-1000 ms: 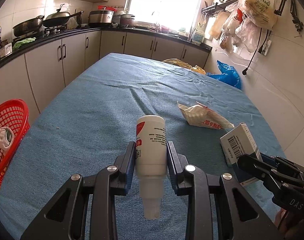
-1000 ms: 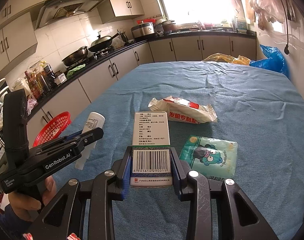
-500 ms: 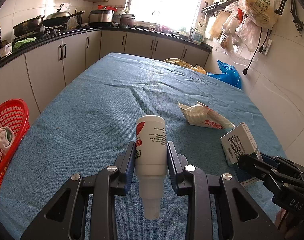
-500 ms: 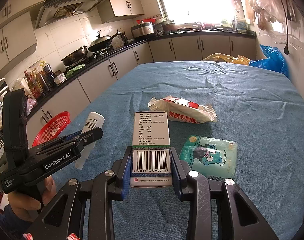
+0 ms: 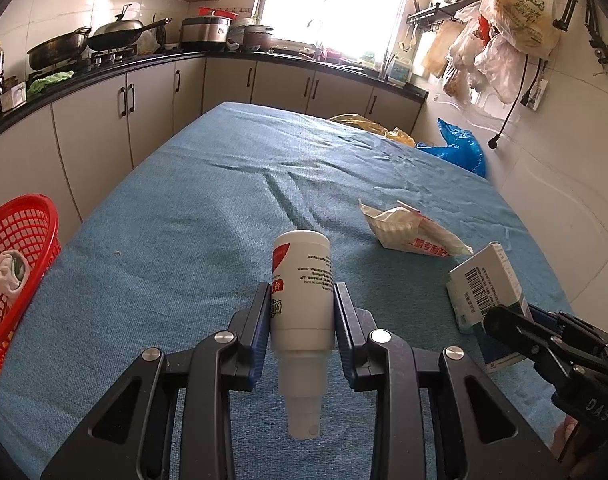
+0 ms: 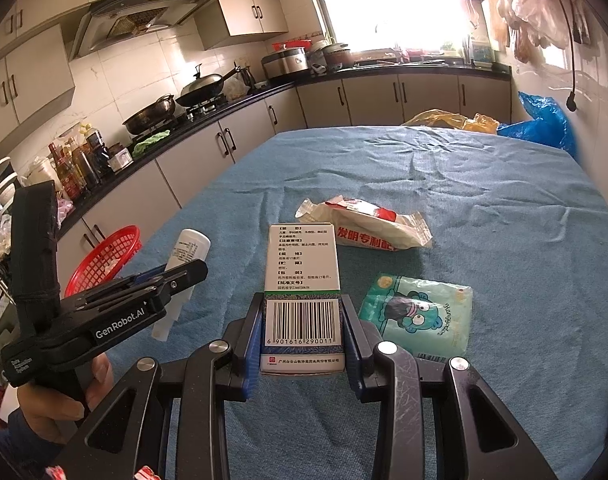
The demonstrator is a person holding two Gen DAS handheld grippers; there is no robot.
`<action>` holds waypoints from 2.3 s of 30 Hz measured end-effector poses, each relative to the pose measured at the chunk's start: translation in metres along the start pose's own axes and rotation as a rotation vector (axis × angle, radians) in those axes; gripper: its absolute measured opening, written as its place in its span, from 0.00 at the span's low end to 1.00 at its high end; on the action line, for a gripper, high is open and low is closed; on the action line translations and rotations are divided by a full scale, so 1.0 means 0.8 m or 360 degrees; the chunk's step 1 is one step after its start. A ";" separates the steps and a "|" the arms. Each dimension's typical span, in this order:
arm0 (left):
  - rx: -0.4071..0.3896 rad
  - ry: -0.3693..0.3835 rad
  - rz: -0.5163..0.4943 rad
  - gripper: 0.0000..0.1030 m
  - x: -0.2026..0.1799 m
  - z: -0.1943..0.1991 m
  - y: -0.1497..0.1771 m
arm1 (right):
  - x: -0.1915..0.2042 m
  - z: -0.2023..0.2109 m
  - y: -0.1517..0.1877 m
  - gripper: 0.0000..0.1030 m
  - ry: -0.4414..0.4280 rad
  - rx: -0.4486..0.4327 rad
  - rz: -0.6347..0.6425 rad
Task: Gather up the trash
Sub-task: 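Lift the white bottle with the left gripper while the right holds the barcode box, then carry the white bottle and barcode box with both grippers toward the red basket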
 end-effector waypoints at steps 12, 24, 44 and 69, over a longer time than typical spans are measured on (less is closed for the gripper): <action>-0.0074 -0.0072 -0.0046 0.28 -0.001 0.027 0.009 | -0.001 0.010 0.003 0.36 0.0048 0.0002 -0.0046; -0.0175 -0.0129 -0.0070 0.28 0.021 0.067 0.012 | 0.038 0.021 0.011 0.36 -0.0015 0.0011 -0.0048; -0.0246 -0.0129 0.0025 0.28 0.059 0.101 0.005 | 0.100 0.017 0.003 0.36 -0.0073 0.0067 0.0066; -0.0318 -0.0089 0.0130 0.28 0.089 0.125 -0.013 | 0.138 0.000 -0.018 0.36 -0.0134 0.0079 0.0144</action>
Point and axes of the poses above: each gripper's, at about its wrist camera, not at the fingertips, and z roughly against the way its jaws point, x to its left, y to its underside, the point moved 6 cm from there along -z, roughly the way its jaws point, and after that the axes turned 14 degrees about z, right-handed, at the moved point
